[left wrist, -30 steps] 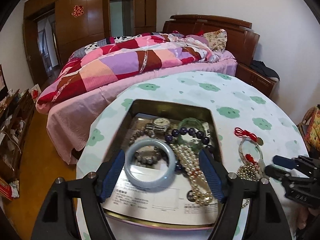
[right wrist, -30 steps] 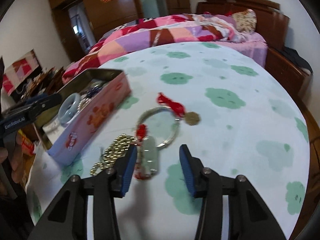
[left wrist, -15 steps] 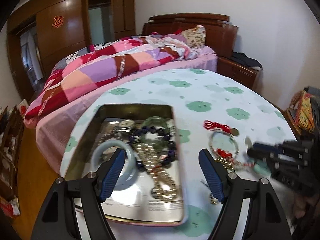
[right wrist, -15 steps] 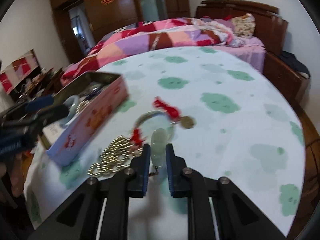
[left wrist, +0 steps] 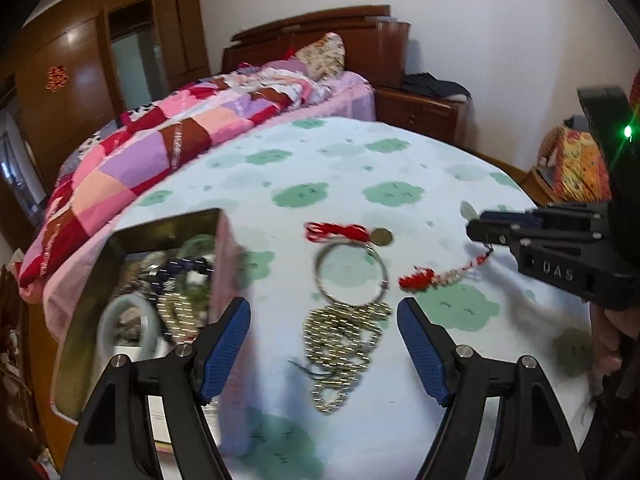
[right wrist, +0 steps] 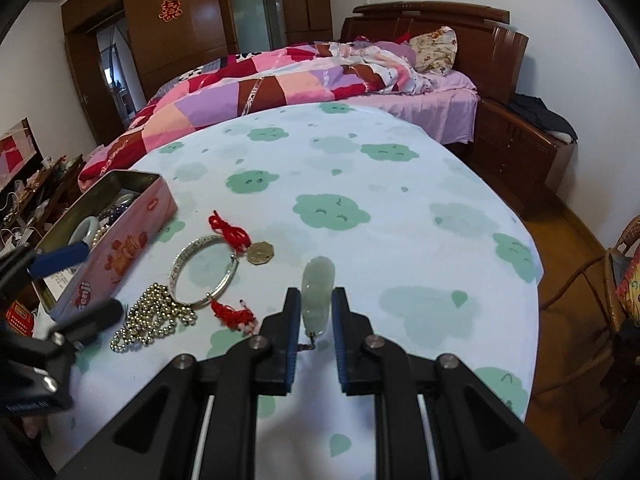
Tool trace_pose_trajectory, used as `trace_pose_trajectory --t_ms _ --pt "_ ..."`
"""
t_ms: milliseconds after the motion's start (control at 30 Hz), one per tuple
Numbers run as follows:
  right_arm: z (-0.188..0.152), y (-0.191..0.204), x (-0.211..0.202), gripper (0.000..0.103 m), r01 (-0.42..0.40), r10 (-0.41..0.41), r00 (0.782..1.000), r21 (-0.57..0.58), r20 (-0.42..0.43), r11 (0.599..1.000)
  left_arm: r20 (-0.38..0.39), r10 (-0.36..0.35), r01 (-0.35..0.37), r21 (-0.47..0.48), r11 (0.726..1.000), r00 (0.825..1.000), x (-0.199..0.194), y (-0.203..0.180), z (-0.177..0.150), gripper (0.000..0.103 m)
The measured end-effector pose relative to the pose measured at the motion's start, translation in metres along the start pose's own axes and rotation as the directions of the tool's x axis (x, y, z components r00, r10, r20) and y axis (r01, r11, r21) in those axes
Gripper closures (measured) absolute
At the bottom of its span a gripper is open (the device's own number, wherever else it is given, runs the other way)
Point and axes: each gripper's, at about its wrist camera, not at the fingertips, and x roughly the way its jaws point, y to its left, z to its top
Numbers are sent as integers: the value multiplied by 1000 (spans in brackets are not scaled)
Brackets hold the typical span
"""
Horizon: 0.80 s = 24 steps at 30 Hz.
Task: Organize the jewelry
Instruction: 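Grasp the green jade pendant with the right tool while the left tool grasps the gold bead chain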
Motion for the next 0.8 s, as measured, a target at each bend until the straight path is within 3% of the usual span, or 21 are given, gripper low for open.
trace_pose_trajectory --t_ms 100,333,400,433,500,633,800 --pt "-1 -3 -1 85 -6 6 1000 2 4 1000 -40 -22 23 12 1000 999 11 -6 -3 45" --pt "-2 5 3 85 -36 36 999 -7 3 999 -101 -42 43 7 999 994 31 -9 -9 51" --pt "-3 8 4 85 -42 42 999 -12 0 999 -120 -56 56 -1 998 991 35 -8 -11 68" --pt "-4 9 4 85 -44 44 999 -15 1 999 -114 -58 58 0 998 992 34 -8 -11 71" --pt "-3 10 3 85 -49 49 999 -16 5 999 -110 -67 69 10 998 992 34 -8 -12 103" --pt "-2 9 -2 85 -65 65 998 -10 24 998 -90 -95 95 -10 995 991 26 -5 -12 103" --pt "3 11 -13 85 -80 80 995 -6 56 997 -2 -89 89 -19 996 996 -3 0 -3 103"
